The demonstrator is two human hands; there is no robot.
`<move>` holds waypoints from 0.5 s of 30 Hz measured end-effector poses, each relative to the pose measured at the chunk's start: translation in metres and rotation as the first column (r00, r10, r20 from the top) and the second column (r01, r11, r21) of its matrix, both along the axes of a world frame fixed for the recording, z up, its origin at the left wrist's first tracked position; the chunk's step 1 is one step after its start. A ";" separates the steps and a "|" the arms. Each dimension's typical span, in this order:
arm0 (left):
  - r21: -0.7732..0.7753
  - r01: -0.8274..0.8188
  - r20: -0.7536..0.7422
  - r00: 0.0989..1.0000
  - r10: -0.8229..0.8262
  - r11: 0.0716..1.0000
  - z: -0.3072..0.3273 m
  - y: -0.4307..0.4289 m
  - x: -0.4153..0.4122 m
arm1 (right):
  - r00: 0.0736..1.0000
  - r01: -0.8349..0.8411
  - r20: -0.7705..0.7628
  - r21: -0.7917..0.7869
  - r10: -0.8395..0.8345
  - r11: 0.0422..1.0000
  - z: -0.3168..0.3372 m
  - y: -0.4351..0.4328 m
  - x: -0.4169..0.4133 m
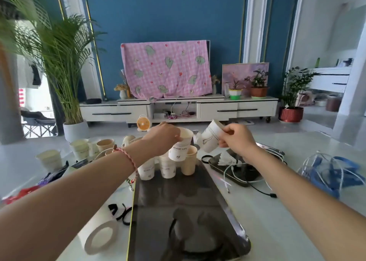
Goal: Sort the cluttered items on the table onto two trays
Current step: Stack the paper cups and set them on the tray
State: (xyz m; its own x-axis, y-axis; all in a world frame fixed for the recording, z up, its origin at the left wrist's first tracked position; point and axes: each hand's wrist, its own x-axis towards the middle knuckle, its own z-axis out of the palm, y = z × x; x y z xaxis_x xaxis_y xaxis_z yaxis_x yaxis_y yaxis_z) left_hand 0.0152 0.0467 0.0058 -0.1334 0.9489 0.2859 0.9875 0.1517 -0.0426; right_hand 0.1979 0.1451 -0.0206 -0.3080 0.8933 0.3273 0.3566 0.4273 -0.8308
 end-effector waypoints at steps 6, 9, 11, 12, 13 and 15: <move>-0.044 -0.072 -0.054 0.996 0.069 0.996 -0.007 -0.084 0.009 | 0.999 -0.020 -0.044 -0.041 0.018 0.999 -0.001 -0.076 0.004; -0.049 -0.066 -0.102 0.993 0.060 0.997 -0.003 -0.112 0.019 | 1.000 -0.011 -0.009 -0.028 0.010 1.000 0.002 -0.103 0.011; -0.014 -0.066 -0.143 0.988 0.063 0.998 0.001 -0.124 0.027 | 0.999 0.000 0.033 -0.009 0.000 1.000 0.007 -0.116 0.018; 0.021 -0.064 -0.154 0.986 0.067 0.998 0.003 -0.133 0.031 | 0.998 0.006 0.060 0.013 -0.006 1.000 0.011 -0.125 0.022; 0.045 -0.064 -0.158 0.985 0.071 0.997 0.003 -0.139 0.034 | 0.996 0.008 0.086 0.032 -0.010 0.999 0.014 -0.131 0.025; 0.077 -0.054 -0.140 0.988 0.064 0.996 0.001 -0.146 0.041 | 0.992 0.026 0.125 0.059 -0.034 0.998 0.020 -0.136 0.029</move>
